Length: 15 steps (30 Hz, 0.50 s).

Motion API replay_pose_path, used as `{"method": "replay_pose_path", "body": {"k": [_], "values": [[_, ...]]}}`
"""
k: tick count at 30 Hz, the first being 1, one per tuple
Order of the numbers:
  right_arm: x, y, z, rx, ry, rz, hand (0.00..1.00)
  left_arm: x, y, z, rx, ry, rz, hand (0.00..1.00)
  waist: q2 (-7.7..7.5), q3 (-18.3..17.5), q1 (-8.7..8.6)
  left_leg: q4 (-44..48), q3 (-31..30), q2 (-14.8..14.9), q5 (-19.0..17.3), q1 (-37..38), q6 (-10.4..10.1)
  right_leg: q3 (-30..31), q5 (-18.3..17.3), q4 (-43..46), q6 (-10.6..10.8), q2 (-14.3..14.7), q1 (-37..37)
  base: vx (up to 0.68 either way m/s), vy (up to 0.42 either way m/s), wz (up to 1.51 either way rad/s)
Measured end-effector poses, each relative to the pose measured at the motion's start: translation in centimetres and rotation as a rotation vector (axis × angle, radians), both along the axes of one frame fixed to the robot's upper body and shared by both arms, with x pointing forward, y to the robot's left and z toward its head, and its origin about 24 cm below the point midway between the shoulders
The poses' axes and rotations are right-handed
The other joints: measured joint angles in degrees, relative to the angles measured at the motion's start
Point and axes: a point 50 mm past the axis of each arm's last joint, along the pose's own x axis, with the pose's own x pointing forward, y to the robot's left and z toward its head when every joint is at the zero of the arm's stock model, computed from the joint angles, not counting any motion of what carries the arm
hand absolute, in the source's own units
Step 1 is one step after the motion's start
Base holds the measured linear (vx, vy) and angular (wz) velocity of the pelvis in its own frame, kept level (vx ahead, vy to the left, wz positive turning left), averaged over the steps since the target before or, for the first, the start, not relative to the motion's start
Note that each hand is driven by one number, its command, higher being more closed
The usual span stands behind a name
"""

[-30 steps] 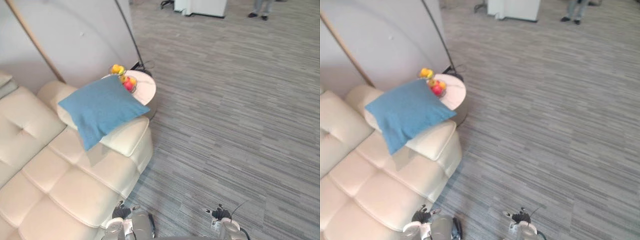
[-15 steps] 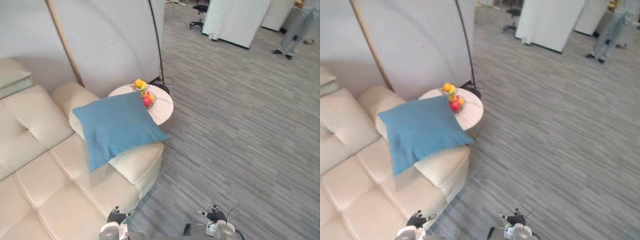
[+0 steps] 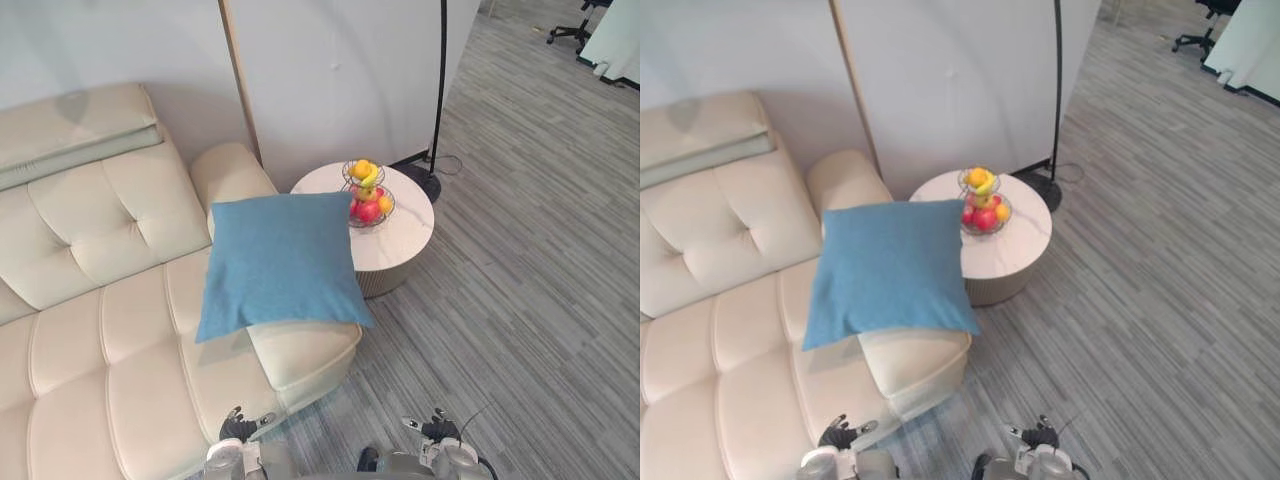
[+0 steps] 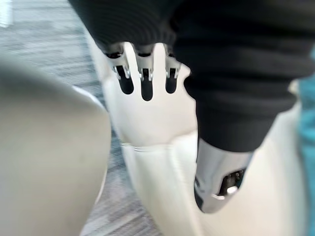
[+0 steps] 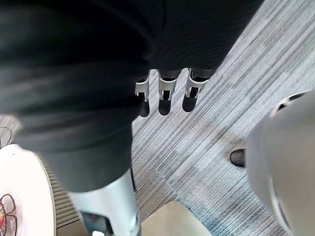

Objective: Pick up cushions and gather them together orderly.

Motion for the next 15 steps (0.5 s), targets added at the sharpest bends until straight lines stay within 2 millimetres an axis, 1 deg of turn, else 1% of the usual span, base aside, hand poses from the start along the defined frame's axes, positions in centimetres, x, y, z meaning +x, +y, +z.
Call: {"method": "replay_pose_path", "body": {"k": [1,2,4,6,7,8,9,11,13,15], "values": [[-0.1,0.8,-0.1,0.02,0.004,0.004,0.0,0.1,-0.1,0.0,0.002,-0.003,-0.011,0.0,-1.23,-0.3,-0.15,-3.2,0.2,-1.5,0.4,1.2,-0.1,-0.4,0.0,-0.8,0.6,-0.9,-0.1,0.15,0.077,0.37],[-0.1,1.3,-0.2,0.034,0.004,0.002,0.0,0.4,0.1,0.1,0.009,-0.008,-0.023,0.0,-2.22,-0.4,-0.22,-4.8,0.1,-2.4,0.7,1.6,0.1,-0.9,0.1,-1.4,0.9,-1.5,0.1,0.13,0.078,0.35],[-0.3,1.5,-0.3,0.041,0.009,-0.003,0.0,0.3,0.1,0.1,0.013,-0.005,-0.028,0.0,-2.46,-0.4,0.01,-5.2,0.0,-3.0,0.8,3.0,0.3,-1.2,0.6,-2.4,1.7,-2.0,2.1,0.09,0.079,0.19],[-0.7,1.6,-0.4,0.045,0.017,-0.006,0.0,-0.2,0.1,-0.1,0.012,0.01,-0.024,0.0,-2.78,-0.9,-0.02,-8.6,0.7,-4.5,1.8,6.3,0.7,-1.0,0.8,-3.8,2.1,-2.9,4.3,0.06,0.062,0.04],[-0.9,1.8,-0.5,0.05,0.021,-0.007,0.0,-0.5,0.1,-0.2,0.011,0.021,-0.021,0.0,-2.89,-1.6,-0.04,-11.8,1.2,-5.5,3.1,8.0,0.7,-0.8,1.1,-4.5,2.6,-3.4,4.9,0.02,0.027,-0.05],[-0.9,1.9,-0.5,0.052,0.022,-0.007,0.0,-0.6,0.1,-0.3,0.011,0.026,-0.02,0.0,-2.87,-1.8,-0.09,-13.0,1.3,-5.9,3.7,8.6,0.7,-0.6,1.4,-4.9,2.9,-3.5,5.0,0.01,0.016,-0.05],[-0.8,2.0,-0.5,0.055,0.021,-0.006,0.0,-0.6,0.1,-0.3,0.011,0.028,-0.014,0.0,-2.94,-2.0,-0.17,-15.5,1.6,-6.4,5.0,9.5,0.7,-0.4,1.7,-5.4,3.1,-3.6,4.9,-0.02,-0.002,-0.04],[-0.8,2.1,-0.5,0.055,0.021,-0.007,0.0,-0.8,0.3,-0.4,0.01,0.033,0.005,0.0,-3.02,-2.0,-0.23,-18.3,1.8,-6.7,6.4,10.4,0.5,-0.4,2.0,-6.4,2.9,-3.5,4.9,-0.04,-0.017,-0.04],[-0.9,2.0,-0.5,0.05,0.022,-0.011,0.0,-1.1,0.5,-0.5,0.015,0.047,0.024,0.0,-3.14,-2.2,-0.35,-22.4,1.7,-7.1,9.0,12.1,0.4,-0.5,2.5,-6.9,2.7,-3.2,5.1,-0.06,-0.034,0.01],[-1.0,1.7,-0.5,0.041,0.026,-0.015,0.0,-1.2,0.5,-0.5,0.015,0.048,0.04,0.0,-3.15,-2.2,-0.39,-24.4,1.5,-7.3,10.1,13.1,0.2,-0.5,2.5,-7.2,2.7,-3.1,5.3,-0.09,-0.032,0.09]]}}
